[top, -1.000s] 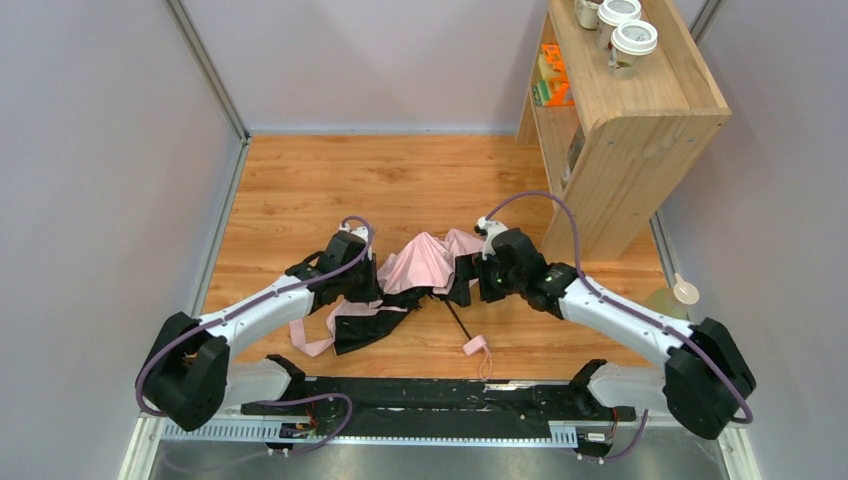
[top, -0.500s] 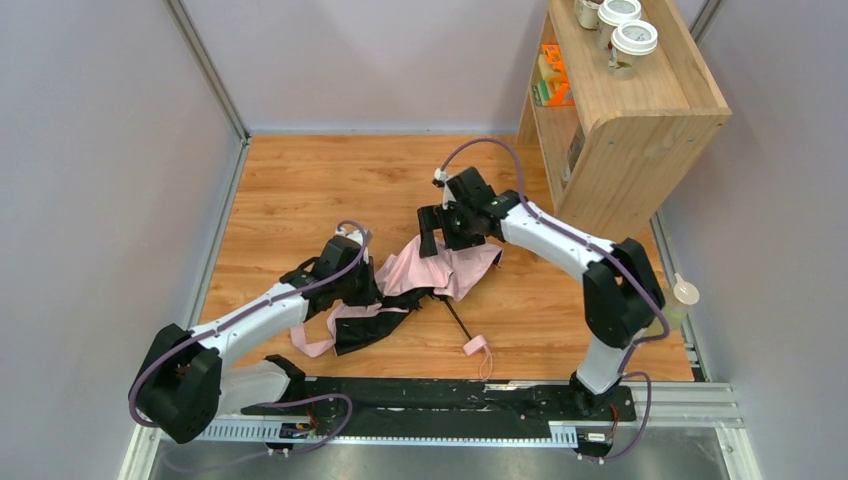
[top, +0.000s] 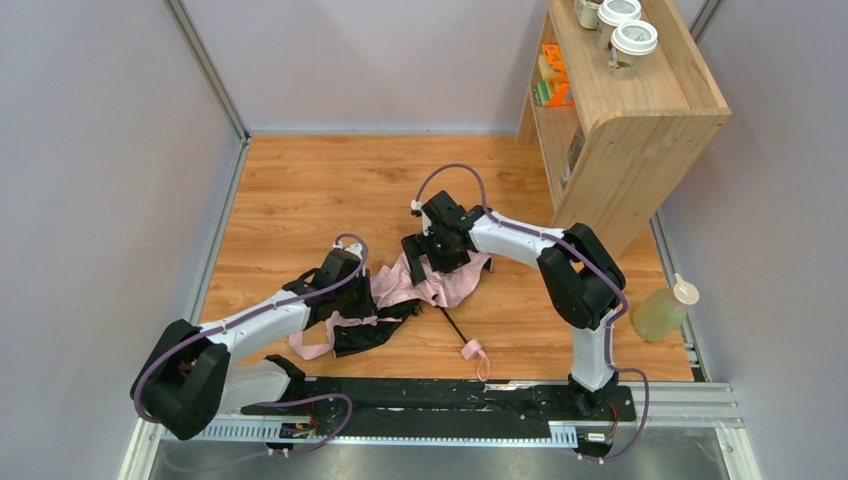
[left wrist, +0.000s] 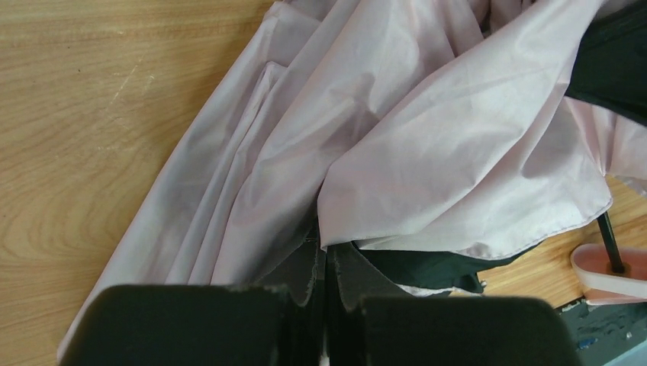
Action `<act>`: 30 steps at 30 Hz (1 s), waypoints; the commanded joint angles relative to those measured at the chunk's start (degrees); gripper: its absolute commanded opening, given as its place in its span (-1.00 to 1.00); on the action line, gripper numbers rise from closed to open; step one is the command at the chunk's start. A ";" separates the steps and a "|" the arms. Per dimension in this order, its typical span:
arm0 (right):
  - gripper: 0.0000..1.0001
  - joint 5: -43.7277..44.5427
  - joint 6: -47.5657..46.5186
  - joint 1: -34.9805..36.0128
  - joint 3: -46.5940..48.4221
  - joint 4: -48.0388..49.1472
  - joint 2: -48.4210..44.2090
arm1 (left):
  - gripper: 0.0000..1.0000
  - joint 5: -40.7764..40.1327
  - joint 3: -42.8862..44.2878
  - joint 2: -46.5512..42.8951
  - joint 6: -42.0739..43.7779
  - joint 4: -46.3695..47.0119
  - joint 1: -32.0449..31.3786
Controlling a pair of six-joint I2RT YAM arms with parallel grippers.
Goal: Put away the umbrella
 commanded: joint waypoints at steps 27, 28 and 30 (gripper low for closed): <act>1.00 20.53 1.30 12.36 -3.43 -3.33 10.98 | -1.00 -1.65 -8.20 2.67 -3.37 7.28 0.13; 1.00 21.22 1.13 12.45 -3.96 -3.42 11.59 | -1.00 -1.65 -8.55 2.33 -3.46 7.36 0.13; 1.00 23.68 0.86 12.45 -4.41 -4.55 13.69 | -1.00 -1.74 -8.81 1.71 -3.46 7.02 0.13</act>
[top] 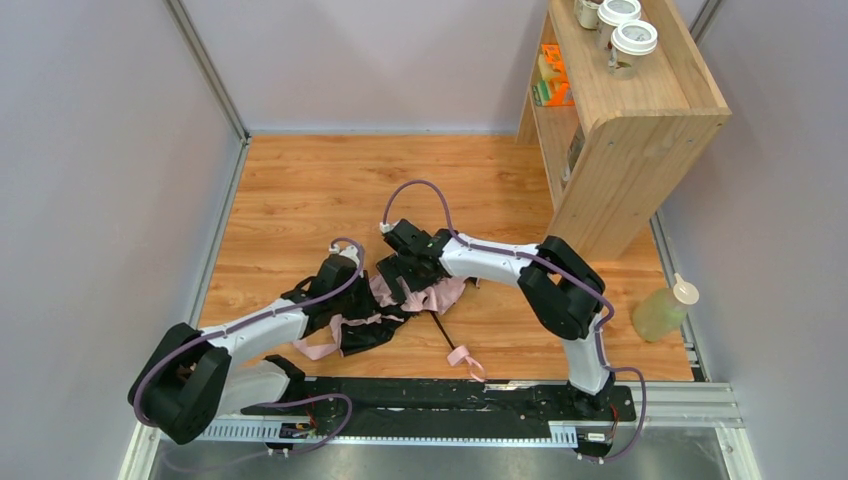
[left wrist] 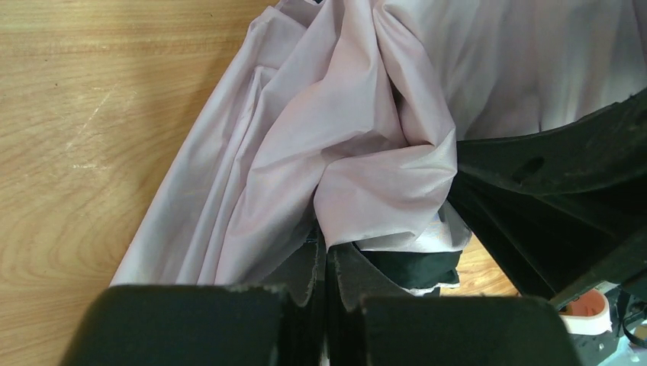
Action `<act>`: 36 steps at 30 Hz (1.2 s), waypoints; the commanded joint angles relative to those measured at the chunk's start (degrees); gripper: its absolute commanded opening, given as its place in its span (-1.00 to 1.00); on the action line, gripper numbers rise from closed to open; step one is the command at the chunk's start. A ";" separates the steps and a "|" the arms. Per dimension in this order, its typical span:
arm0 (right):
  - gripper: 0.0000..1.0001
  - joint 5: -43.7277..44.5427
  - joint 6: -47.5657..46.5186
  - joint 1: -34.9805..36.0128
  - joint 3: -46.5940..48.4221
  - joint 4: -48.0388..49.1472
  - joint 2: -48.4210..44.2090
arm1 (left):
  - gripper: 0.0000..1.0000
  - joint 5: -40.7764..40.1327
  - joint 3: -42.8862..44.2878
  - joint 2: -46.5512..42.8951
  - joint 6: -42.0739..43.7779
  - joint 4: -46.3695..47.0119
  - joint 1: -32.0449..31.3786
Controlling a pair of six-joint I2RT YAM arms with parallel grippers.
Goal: Put away the umbrella
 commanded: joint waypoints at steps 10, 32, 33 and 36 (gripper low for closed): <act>0.24 4.58 3.92 -2.23 -15.70 5.33 9.49 | -1.00 -3.03 -3.81 -2.60 -0.68 -3.53 -0.03; -1.00 -27.08 -5.75 -10.49 -33.64 30.13 -23.03 | -0.99 2.68 2.95 -9.52 6.08 -12.02 -0.03; -1.00 -27.26 -5.48 -10.58 -34.08 30.31 -24.52 | -0.83 3.20 5.13 -10.94 7.04 -15.10 0.06; -1.00 -25.68 -4.96 -10.58 -35.13 29.96 -29.52 | -0.21 9.59 9.28 -18.39 7.67 -18.64 0.68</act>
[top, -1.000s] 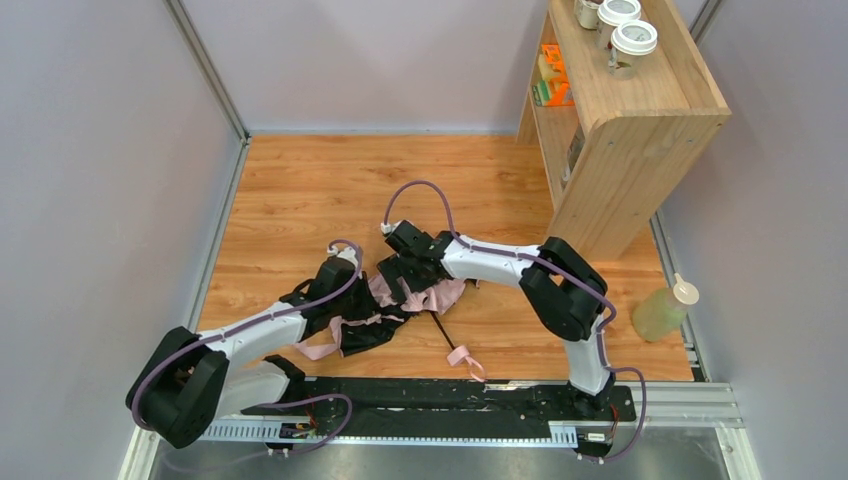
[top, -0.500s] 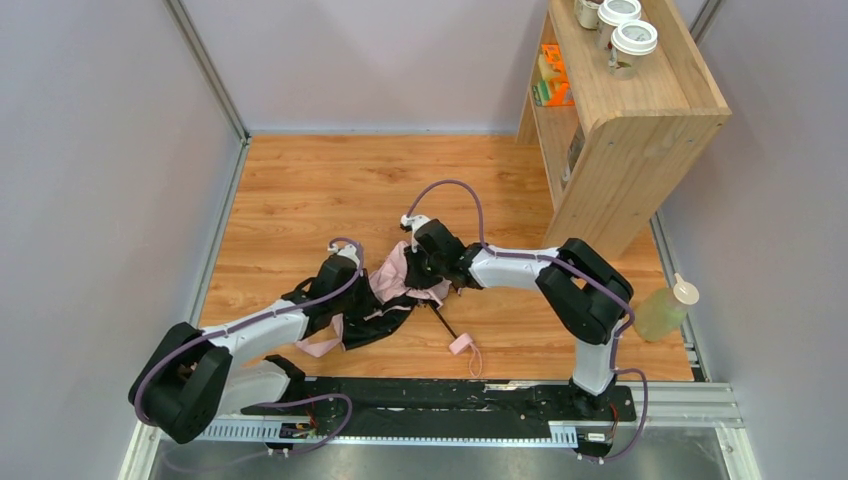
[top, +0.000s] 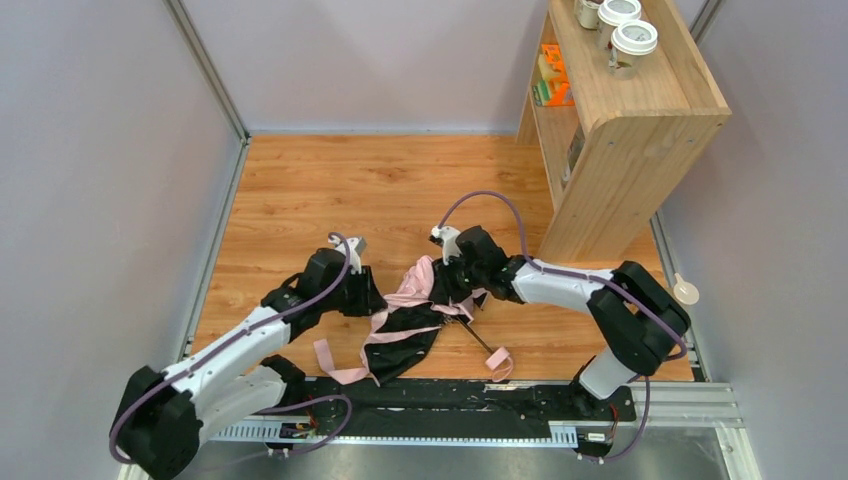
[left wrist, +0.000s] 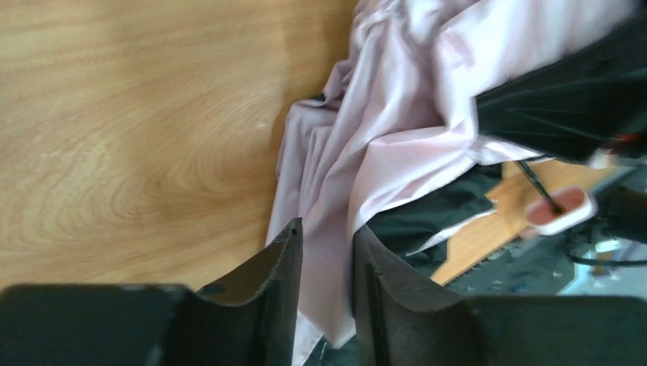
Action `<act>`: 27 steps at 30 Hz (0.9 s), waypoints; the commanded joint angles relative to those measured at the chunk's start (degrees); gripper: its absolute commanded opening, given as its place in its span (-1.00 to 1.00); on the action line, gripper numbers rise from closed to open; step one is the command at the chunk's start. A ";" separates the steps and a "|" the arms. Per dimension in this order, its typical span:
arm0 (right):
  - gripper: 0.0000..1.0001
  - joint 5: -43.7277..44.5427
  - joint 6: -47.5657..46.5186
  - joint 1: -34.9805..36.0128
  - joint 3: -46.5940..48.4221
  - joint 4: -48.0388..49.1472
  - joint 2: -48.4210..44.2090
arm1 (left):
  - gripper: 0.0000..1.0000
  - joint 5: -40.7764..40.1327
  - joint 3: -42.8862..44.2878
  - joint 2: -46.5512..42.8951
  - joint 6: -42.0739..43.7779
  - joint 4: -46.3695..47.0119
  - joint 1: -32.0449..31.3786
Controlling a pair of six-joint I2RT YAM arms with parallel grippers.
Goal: Put away the umbrella
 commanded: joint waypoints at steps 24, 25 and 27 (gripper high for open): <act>-1.00 1.64 1.13 -2.24 10.66 -5.69 -27.93 | -0.49 8.70 13.63 3.92 4.04 -2.80 6.17; -1.00 2.79 -0.36 -2.59 11.54 -6.92 -28.01 | -0.46 7.75 13.81 2.59 4.74 -3.85 6.89; -1.00 5.33 -3.61 -3.29 14.26 -9.64 -27.67 | -0.42 5.29 16.00 -1.37 6.14 -9.12 8.29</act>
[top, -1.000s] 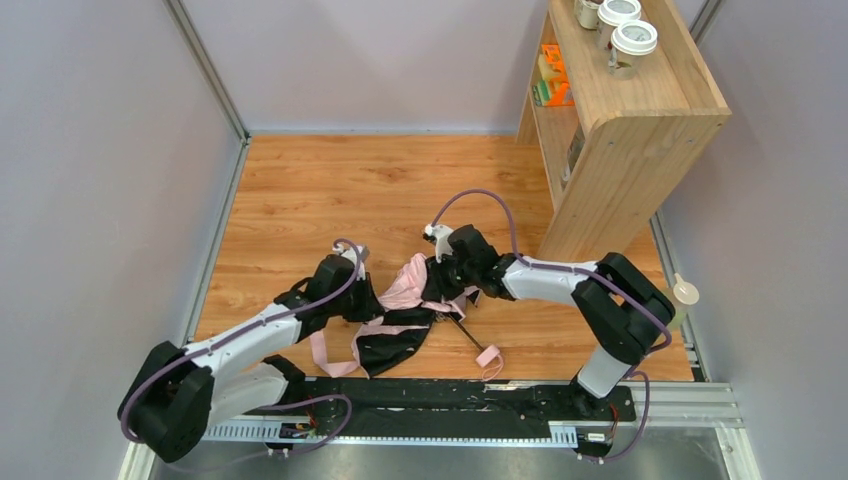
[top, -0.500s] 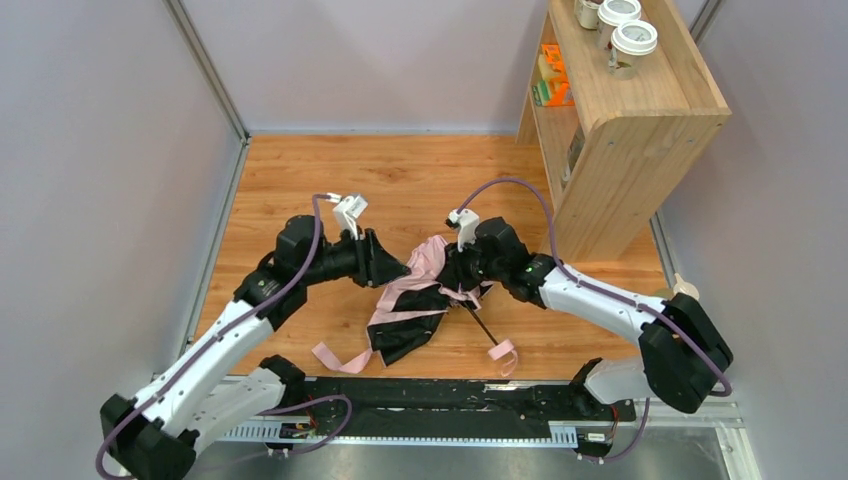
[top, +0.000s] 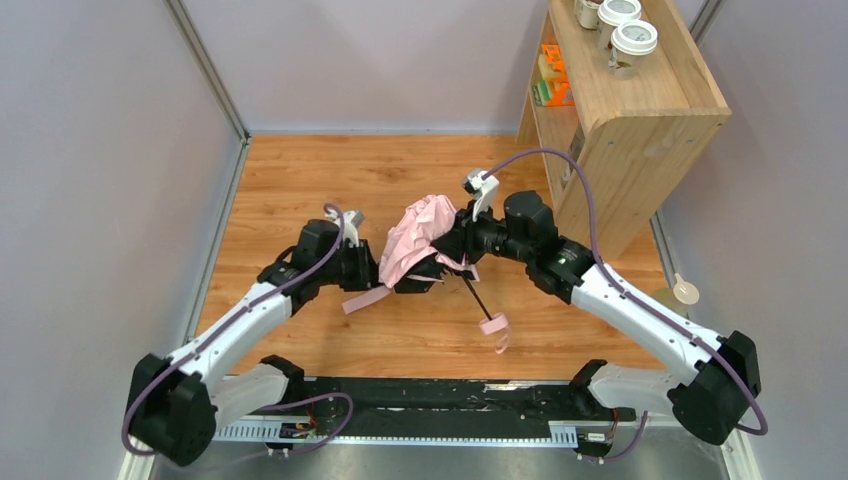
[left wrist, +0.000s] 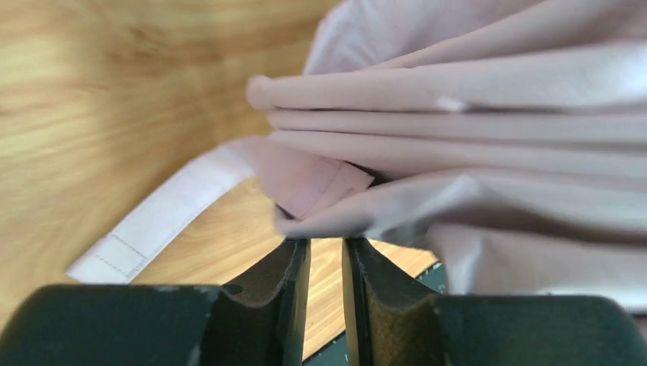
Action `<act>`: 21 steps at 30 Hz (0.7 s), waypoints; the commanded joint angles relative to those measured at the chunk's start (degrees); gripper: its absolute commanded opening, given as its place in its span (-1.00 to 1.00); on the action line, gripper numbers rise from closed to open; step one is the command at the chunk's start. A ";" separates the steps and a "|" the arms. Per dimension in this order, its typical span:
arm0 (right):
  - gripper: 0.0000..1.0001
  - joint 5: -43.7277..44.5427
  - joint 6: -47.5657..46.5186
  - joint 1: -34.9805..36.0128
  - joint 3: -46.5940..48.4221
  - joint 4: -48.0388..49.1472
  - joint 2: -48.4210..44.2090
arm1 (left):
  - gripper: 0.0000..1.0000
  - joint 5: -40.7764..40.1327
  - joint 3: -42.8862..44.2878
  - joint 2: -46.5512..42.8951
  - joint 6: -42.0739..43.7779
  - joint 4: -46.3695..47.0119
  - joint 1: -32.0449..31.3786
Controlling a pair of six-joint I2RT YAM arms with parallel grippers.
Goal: Put away the umbrella
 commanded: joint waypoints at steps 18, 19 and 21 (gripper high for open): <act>-1.00 56.47 -87.98 -0.95 40.26 35.02 35.76 | 0.13 -21.50 13.15 -36.06 4.16 -24.32 2.99; -1.00 56.04 -93.78 -0.87 38.77 37.95 37.79 | 0.13 -21.50 12.97 -36.32 3.81 -24.32 2.99; -1.00 56.21 -97.26 1.23 33.07 42.53 40.08 | 0.13 -23.15 12.36 -37.55 2.94 -24.76 2.99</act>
